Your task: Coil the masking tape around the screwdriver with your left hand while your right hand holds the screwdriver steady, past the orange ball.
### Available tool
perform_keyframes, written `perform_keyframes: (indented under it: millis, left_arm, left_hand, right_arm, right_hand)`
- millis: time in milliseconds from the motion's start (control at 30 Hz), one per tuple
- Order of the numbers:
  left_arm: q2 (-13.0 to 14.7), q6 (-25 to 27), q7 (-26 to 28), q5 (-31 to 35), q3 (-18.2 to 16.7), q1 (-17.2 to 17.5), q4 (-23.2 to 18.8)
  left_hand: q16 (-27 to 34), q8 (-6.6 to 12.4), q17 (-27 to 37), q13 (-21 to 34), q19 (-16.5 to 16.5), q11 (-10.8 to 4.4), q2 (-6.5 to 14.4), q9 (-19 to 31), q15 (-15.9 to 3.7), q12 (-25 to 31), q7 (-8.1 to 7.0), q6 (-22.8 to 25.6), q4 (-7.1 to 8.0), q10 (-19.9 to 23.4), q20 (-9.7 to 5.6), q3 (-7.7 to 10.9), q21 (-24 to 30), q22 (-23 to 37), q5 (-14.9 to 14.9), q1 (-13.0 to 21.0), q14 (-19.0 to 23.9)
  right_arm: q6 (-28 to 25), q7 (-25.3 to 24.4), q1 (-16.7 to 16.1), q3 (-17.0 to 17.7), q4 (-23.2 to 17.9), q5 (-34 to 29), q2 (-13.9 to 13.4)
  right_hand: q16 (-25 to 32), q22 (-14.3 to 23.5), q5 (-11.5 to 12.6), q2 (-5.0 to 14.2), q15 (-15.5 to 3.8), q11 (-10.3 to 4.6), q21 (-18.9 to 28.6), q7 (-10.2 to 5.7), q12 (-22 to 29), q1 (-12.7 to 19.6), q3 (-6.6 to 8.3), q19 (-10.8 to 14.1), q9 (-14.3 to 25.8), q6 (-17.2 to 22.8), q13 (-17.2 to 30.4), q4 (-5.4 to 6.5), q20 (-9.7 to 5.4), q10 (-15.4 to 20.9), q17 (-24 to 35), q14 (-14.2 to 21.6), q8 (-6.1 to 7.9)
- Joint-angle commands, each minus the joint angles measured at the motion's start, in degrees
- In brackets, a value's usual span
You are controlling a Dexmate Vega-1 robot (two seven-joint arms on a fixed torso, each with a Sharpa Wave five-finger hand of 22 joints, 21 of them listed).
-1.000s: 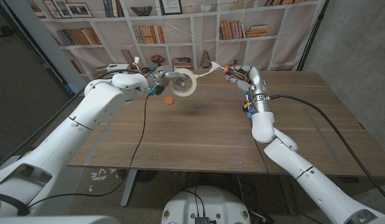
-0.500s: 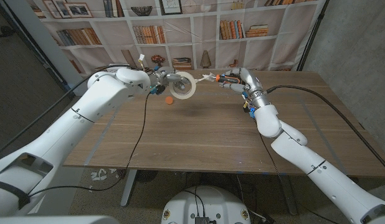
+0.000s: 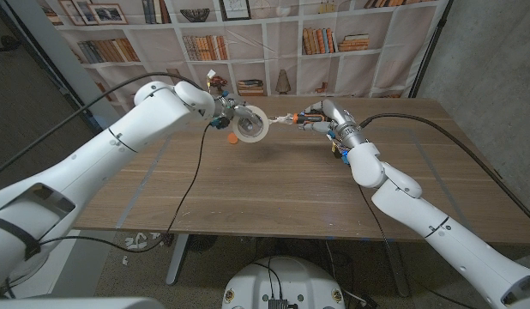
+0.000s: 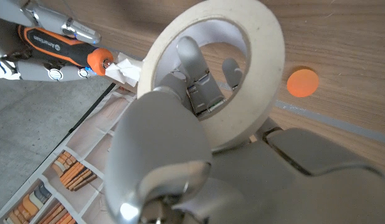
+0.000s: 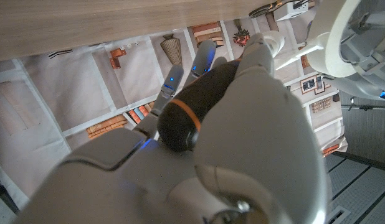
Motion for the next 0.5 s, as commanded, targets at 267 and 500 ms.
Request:
perform_keyframes:
  millis: [267,500]
  left_arm:
    - [2.97,6.56,-11.21,14.73,29.25,-22.73,1.34]
    - [2.46,7.66,-15.1,19.75,34.39,-25.9,2.52]
  left_hand:
    - [-0.6,-0.45,-0.08,-0.45,0.01,-0.92,-0.29,-0.01,0.1,-0.63,-0.63,0.57,0.15,1.33,0.0,-0.52,0.02,0.04,-0.34,0.65,-0.29]
    - [-1.09,-0.81,-0.29,-0.82,-0.27,-0.96,-0.4,-0.12,0.07,-1.11,-0.85,0.41,0.11,1.19,0.13,-0.63,-0.11,0.03,-0.49,0.71,-0.6]
  right_arm:
    - [-9.92,7.51,3.89,-6.03,-0.67,-6.55,-1.08]
    - [-13.13,9.95,5.66,-8.55,-0.34,-10.27,-0.87]
  right_hand:
    - [-0.59,0.11,0.24,10.91,-5.36,-0.02,0.56,-3.01,-0.76,11.57,-0.27,-0.16,0.07,3.51,-0.41,0.06,-8.73,0.37,-0.32,5.1,0.3]
    - [-1.08,0.12,0.16,11.01,-5.37,0.0,0.76,-3.37,-0.97,11.67,-0.32,-0.21,0.04,2.89,-0.14,0.22,-8.72,-0.2,-0.7,5.0,0.05]
